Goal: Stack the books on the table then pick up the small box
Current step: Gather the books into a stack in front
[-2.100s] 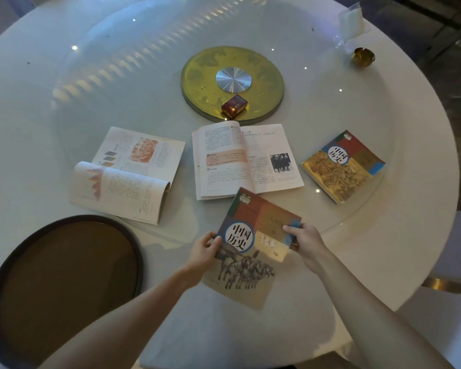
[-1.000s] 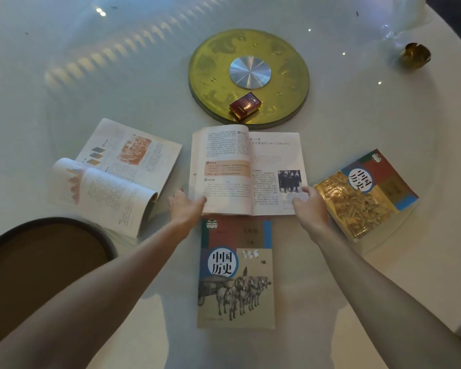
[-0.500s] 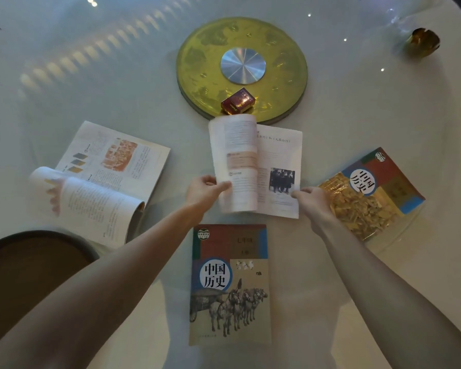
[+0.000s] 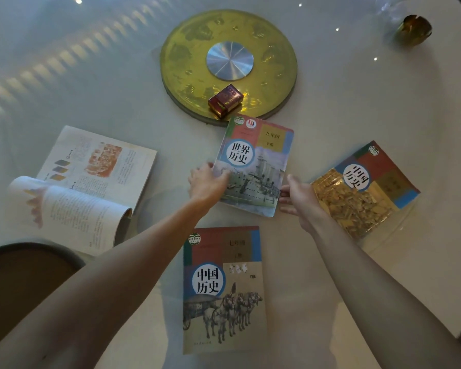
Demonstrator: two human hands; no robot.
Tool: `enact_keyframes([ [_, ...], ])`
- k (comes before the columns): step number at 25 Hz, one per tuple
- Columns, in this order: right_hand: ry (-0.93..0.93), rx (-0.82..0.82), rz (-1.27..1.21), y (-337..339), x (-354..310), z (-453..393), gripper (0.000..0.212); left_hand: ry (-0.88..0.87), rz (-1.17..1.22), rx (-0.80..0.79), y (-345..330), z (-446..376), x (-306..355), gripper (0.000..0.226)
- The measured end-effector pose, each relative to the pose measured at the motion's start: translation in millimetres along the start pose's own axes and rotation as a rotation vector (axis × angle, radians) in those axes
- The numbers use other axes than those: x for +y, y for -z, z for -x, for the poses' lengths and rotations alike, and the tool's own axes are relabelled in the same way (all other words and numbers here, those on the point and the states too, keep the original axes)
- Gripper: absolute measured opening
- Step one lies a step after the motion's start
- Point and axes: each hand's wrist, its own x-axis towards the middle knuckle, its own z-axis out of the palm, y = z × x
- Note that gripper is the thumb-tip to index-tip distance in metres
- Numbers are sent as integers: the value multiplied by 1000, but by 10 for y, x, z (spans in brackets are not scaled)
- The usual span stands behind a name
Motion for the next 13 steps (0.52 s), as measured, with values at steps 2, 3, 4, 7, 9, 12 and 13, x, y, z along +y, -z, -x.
enact_keyframes([
  [2, 8, -37, -4, 12, 7, 34, 39, 0, -47, -12, -7, -41, -71, 67],
  [3, 19, -52, -12, 9, 8, 59, 36, 9, -11, -22, -8, -49, -83, 65],
  [4, 30, -71, -17, 6, 21, 77, 35, 26, 37, -35, 2, -52, -81, 62],
  [7, 39, -100, -47, 26, 28, 139, 28, 35, 138, -134, 70, -80, -18, 40],
  [9, 34, -123, -96, 77, 9, 200, 23, 24, 221, -244, 142, -109, 62, 20],
  [12, 14, -125, -60, 118, -17, 256, 41, 41, 470, -395, 246, -8, 196, 6],
  [13, 7, -122, -36, 112, -20, 285, 53, 54, 555, -444, 272, 61, 222, 9],
])
